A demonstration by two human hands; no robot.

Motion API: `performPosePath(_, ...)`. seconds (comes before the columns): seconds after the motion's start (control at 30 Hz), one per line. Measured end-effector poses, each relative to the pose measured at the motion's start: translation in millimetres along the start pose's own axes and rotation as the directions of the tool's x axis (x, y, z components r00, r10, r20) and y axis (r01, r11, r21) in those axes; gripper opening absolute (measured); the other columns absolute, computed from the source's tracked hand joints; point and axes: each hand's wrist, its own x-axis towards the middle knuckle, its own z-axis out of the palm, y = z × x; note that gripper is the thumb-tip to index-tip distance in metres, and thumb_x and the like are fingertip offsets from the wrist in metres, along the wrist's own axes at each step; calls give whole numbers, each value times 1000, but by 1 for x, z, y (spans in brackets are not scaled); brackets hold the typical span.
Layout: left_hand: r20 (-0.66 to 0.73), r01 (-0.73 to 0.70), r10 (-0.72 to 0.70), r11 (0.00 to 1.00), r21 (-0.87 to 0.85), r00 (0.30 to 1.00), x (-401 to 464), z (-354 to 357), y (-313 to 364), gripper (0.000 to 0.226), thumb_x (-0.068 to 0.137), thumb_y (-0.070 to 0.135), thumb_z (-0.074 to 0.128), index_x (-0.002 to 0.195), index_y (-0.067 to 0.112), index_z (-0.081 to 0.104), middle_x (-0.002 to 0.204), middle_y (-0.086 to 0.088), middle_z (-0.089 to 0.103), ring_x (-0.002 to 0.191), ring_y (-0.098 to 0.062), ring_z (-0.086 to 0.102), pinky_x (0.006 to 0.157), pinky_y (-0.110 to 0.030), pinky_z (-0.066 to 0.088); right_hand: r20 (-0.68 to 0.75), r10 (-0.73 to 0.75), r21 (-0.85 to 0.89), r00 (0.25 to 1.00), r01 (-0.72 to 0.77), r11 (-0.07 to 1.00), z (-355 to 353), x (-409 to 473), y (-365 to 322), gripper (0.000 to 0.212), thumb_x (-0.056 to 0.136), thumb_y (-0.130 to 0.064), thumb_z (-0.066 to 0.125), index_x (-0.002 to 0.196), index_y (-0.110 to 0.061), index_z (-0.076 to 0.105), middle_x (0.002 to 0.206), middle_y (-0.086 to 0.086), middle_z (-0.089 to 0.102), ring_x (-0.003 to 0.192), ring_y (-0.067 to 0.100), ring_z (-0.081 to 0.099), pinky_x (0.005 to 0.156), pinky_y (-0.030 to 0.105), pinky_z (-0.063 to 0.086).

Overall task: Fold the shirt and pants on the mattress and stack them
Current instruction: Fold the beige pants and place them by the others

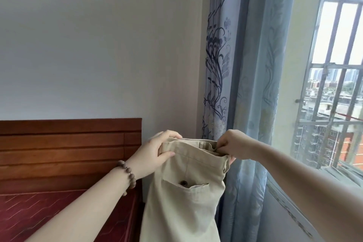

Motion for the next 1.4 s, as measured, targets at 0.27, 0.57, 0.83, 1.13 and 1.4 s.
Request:
performPosePath(0.27, 97, -6, -16, 976, 217, 995, -10, -9, -6, 26, 75, 38, 77, 84, 25, 56, 82, 9, 56, 66, -8, 51, 67, -24, 43, -179, -103, -154, 978, 76, 985, 9, 13, -2, 31, 85, -16, 61, 57, -26, 53, 62, -13, 51, 60, 0, 46, 51, 9, 35)
performPosePath(0.57, 228, -82, -13, 912, 402, 973, -10, 17, -24, 25, 90, 29, 61, 79, 10, 49, 80, 1, 47, 66, -18, 48, 65, -35, 44, -236, 116, 204, 965, -68, 977, 13, 8, 15, 26, 86, 4, 45, 63, -5, 52, 75, 11, 51, 64, 32, 67, 55, 38, 60)
performPosePath(0.83, -22, -94, 107, 938, 335, 994, 1, 37, -24, 32, 89, 17, 63, 72, 17, 36, 68, 6, 36, 57, -18, 39, 57, -37, 41, -315, -98, 216, 944, 171, 961, 28, -15, 39, 22, 89, 0, 54, 90, -22, 59, 93, 0, 68, 77, 26, 66, 65, 31, 57)
performPosePath(1.13, -25, -38, 47, 958, 284, 999, -8, 37, -49, 29, 87, 17, 66, 73, 20, 40, 65, 4, 41, 56, -3, 35, 60, -33, 37, -22, -301, -26, 953, 300, 953, 62, -21, 60, 41, 70, -40, 81, 99, -12, 70, 101, -3, 57, 90, 6, 56, 81, 12, 43)
performPosePath(1.4, 144, -91, 41, 927, 365, 989, -28, 7, -57, 34, 86, 36, 68, 72, 26, 38, 65, 11, 46, 57, -1, 40, 56, -15, 32, -135, -362, -84, 922, 353, 932, 87, -4, 55, 25, 82, -28, 74, 104, -18, 68, 81, -4, 54, 73, 10, 51, 67, 19, 40)
